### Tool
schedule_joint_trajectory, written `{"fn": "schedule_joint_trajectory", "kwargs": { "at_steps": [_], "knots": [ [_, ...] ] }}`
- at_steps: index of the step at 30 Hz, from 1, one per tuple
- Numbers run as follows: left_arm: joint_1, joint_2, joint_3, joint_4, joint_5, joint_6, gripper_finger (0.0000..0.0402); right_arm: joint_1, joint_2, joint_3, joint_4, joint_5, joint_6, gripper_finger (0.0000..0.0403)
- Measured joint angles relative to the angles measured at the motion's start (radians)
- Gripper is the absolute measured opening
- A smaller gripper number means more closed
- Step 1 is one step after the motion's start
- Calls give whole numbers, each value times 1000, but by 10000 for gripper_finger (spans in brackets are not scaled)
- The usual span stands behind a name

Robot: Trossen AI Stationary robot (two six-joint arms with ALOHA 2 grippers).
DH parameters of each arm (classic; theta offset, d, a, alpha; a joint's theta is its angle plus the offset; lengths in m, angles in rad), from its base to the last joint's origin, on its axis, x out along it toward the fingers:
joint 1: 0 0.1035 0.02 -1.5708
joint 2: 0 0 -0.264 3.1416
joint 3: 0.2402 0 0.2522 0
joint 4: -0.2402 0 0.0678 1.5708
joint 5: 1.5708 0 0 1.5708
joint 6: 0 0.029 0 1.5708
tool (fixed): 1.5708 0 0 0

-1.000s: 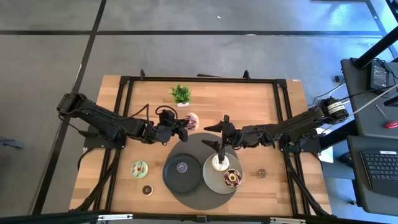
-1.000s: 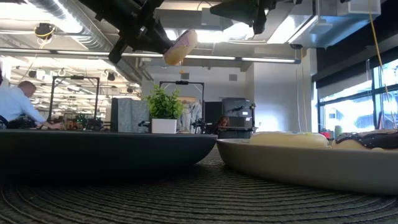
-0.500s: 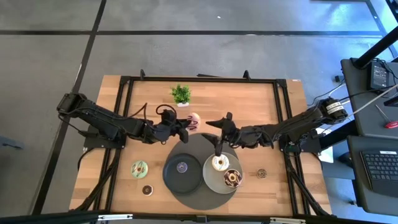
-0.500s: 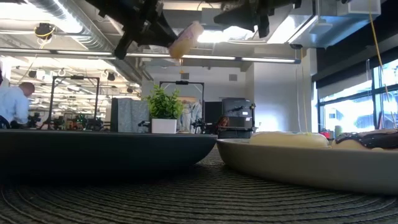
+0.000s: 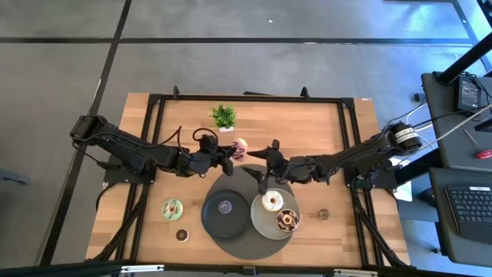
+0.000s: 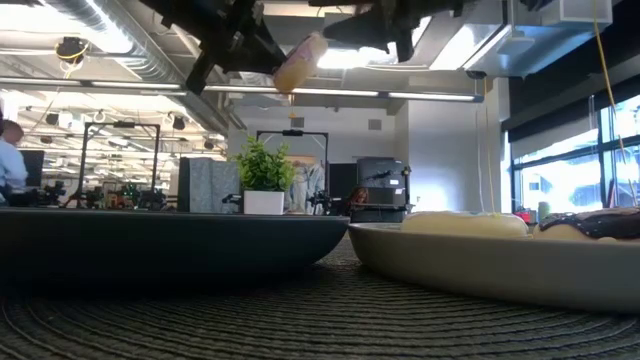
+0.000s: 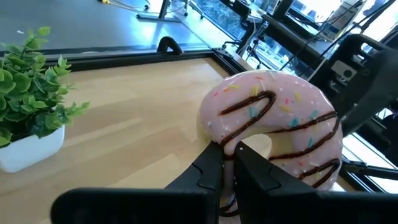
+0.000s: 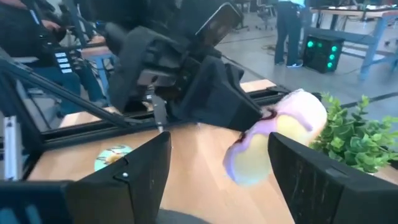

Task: Pick & Place donuts
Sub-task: Put the large pink donut on the gray plate

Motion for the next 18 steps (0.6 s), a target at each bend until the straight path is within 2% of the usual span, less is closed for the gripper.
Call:
{"fn": "schedule_joint_trajectory", "kwargs": {
  "at_steps": [3, 10, 14, 18],
  "knots": [
    [-1, 0, 0, -1, -1, -3, 22, -9, 25, 46, -57, 4, 3, 268],
    [-7, 0, 0, -2, -2, -3, 22, -10, 36, 125, -247, 104, 8, 268],
    [-15, 0, 0, 0, -2, -4, 22, -14, 36, 138, -267, 130, 13, 268],
    [-23, 0, 0, 4, -2, -4, 22, -31, 36, 138, -283, 131, 94, 268]
  ]
}}
